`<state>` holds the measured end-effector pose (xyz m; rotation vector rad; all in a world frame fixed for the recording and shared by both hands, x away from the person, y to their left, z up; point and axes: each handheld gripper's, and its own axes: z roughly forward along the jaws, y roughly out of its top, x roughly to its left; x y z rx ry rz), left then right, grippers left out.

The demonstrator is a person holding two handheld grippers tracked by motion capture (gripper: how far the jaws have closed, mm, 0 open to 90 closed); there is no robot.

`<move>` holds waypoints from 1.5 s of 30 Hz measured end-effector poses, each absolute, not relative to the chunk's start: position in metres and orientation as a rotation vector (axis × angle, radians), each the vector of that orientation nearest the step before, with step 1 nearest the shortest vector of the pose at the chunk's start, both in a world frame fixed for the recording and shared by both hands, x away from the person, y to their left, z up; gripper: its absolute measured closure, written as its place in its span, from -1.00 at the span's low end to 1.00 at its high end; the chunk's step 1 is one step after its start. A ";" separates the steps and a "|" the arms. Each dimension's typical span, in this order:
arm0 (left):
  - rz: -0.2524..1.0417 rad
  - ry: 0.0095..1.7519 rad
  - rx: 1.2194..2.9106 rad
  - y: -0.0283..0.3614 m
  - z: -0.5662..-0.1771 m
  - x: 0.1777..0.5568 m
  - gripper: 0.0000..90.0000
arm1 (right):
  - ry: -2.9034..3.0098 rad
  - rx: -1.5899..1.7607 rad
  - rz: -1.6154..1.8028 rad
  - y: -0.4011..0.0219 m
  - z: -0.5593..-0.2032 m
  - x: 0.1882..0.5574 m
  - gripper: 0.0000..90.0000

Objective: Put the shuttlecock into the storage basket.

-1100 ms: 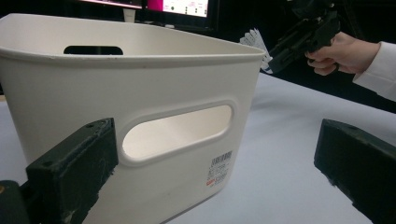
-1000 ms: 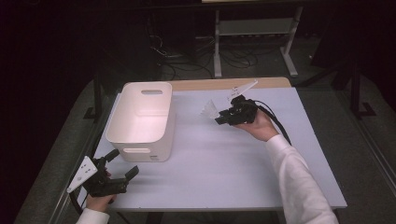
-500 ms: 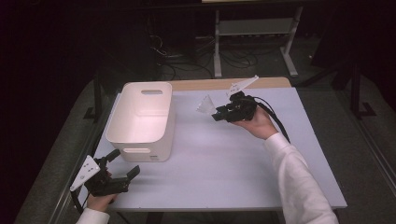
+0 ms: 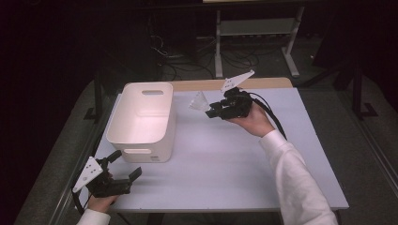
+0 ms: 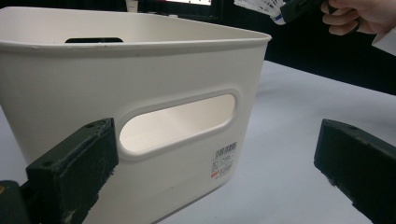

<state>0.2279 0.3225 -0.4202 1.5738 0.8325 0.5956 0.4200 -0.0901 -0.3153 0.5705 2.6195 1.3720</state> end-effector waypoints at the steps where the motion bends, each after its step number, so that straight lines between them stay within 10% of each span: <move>1: 0.591 0.837 1.567 0.322 -0.420 0.228 -1.00 | 2.617 0.567 1.377 -0.089 -0.314 0.420 0.42; 45: 0.586 0.837 1.543 0.321 -0.421 0.228 -1.00 | 2.616 0.438 1.483 -0.034 -0.287 0.411 0.42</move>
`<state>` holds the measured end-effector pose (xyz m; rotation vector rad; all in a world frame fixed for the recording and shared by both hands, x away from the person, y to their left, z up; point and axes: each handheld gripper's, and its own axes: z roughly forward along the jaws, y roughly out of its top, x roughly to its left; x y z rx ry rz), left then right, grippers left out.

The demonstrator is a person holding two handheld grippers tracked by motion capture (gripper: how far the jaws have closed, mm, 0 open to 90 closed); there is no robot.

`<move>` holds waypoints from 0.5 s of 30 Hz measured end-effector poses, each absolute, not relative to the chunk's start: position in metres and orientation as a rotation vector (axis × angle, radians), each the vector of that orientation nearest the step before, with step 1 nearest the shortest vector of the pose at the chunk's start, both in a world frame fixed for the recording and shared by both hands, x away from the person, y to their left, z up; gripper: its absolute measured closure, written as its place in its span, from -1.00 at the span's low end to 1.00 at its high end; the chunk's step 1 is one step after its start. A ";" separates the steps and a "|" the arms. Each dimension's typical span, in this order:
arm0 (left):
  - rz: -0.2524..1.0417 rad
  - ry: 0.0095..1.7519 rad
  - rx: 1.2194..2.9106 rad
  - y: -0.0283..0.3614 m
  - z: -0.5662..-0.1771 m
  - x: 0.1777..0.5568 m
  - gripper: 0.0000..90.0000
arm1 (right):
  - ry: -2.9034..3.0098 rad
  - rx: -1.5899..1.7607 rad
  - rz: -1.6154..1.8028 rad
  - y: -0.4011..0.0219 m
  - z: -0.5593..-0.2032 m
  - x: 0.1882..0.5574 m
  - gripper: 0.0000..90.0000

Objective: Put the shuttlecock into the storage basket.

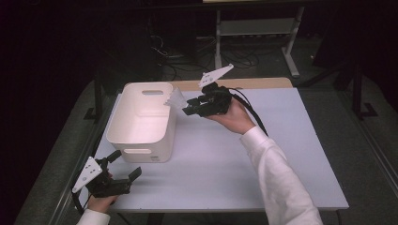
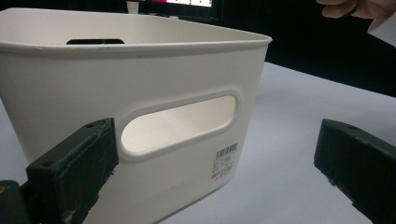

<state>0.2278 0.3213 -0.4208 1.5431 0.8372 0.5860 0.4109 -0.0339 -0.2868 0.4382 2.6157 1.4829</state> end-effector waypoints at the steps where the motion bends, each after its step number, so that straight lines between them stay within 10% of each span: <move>1: 0.587 0.837 1.541 0.321 -0.421 0.228 -1.00 | 2.614 0.432 1.486 -0.032 -0.287 0.411 0.42; 15: 0.604 0.824 1.572 0.323 -0.420 0.228 -1.00 | 2.635 0.387 1.506 -0.013 -0.286 0.410 0.42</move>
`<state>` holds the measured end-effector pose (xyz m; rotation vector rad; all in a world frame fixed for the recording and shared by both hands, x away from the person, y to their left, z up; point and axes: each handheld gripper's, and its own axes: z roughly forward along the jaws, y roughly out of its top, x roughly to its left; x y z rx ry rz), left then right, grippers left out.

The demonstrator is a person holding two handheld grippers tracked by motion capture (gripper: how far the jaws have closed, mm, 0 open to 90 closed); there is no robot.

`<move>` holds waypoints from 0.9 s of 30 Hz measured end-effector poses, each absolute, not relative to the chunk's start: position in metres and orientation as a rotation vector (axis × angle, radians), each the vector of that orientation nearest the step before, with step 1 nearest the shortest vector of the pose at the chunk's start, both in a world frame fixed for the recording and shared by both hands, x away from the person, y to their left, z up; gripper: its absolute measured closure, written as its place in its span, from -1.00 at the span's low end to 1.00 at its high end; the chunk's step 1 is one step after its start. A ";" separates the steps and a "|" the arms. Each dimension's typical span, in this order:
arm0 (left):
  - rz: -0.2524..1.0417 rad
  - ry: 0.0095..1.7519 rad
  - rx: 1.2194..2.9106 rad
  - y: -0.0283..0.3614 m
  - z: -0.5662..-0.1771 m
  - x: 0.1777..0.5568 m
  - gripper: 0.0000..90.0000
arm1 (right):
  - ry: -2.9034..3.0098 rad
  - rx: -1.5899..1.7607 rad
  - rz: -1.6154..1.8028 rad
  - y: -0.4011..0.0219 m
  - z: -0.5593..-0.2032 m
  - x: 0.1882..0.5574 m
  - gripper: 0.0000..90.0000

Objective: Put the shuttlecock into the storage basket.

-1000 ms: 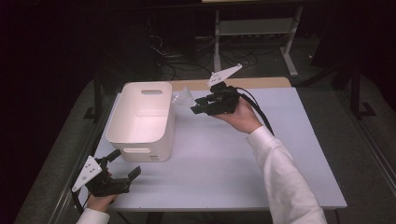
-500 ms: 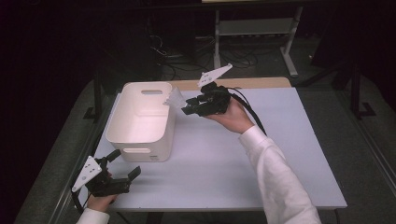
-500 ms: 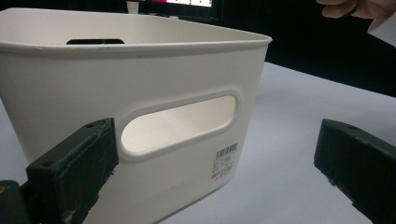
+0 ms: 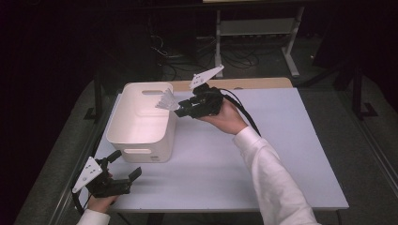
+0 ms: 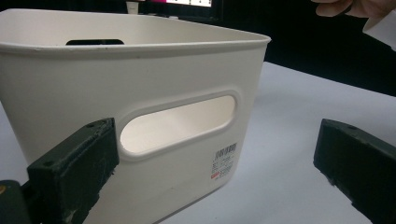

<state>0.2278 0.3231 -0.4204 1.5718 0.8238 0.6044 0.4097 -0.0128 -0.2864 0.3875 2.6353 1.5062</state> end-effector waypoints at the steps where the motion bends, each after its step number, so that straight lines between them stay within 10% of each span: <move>1: 0.605 0.824 1.572 0.323 -0.420 0.228 -1.00 | 2.640 0.384 1.505 -0.012 -0.286 0.410 0.42; 27: 0.605 0.837 1.565 0.323 -0.421 0.228 -1.00 | 2.685 0.353 1.535 0.024 -0.294 0.408 0.42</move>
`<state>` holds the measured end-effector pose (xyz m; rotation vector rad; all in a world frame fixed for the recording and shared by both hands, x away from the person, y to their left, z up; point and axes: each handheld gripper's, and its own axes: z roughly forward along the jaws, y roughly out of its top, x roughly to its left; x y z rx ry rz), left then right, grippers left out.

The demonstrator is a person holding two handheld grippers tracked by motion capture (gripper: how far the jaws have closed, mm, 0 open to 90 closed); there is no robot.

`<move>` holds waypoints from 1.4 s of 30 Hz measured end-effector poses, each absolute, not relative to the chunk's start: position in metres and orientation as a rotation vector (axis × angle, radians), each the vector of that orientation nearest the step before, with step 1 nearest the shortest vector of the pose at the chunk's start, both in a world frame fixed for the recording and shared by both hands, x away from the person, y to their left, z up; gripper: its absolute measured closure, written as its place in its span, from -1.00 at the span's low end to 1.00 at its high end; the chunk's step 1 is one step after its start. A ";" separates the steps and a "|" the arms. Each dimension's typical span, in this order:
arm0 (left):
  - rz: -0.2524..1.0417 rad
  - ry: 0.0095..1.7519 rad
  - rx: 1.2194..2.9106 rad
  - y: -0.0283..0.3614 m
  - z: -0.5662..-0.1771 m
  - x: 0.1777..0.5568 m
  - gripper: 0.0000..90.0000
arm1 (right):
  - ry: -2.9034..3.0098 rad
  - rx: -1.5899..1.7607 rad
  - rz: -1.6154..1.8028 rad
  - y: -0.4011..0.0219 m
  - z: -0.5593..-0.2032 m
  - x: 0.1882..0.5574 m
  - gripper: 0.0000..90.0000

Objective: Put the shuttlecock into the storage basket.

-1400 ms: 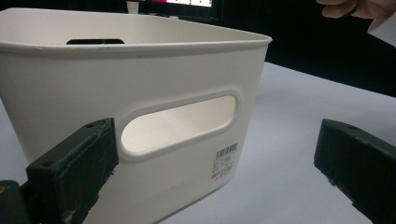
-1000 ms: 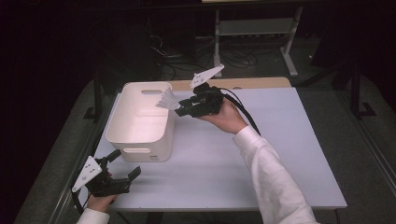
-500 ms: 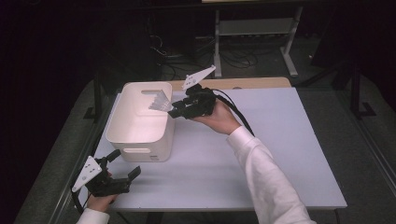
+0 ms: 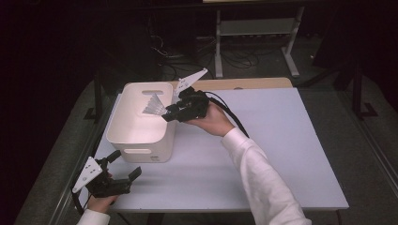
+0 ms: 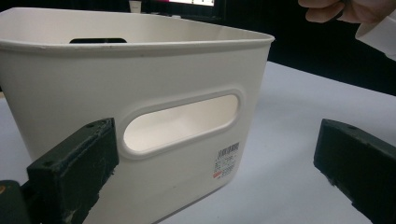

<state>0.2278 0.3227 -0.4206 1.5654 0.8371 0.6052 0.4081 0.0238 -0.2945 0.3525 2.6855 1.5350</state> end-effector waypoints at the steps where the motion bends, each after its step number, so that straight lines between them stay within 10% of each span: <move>1: 0.605 0.836 1.564 0.323 -0.421 0.228 -1.00 | 2.685 0.348 1.537 0.025 -0.295 0.408 0.42; 36: 0.606 0.830 1.575 0.323 -0.420 0.227 -1.00 | 2.741 0.275 1.537 0.062 -0.310 0.411 0.41; 42: 0.602 0.822 1.578 0.323 -0.420 0.227 -1.00 | 2.745 0.311 1.564 0.060 -0.312 0.415 -0.10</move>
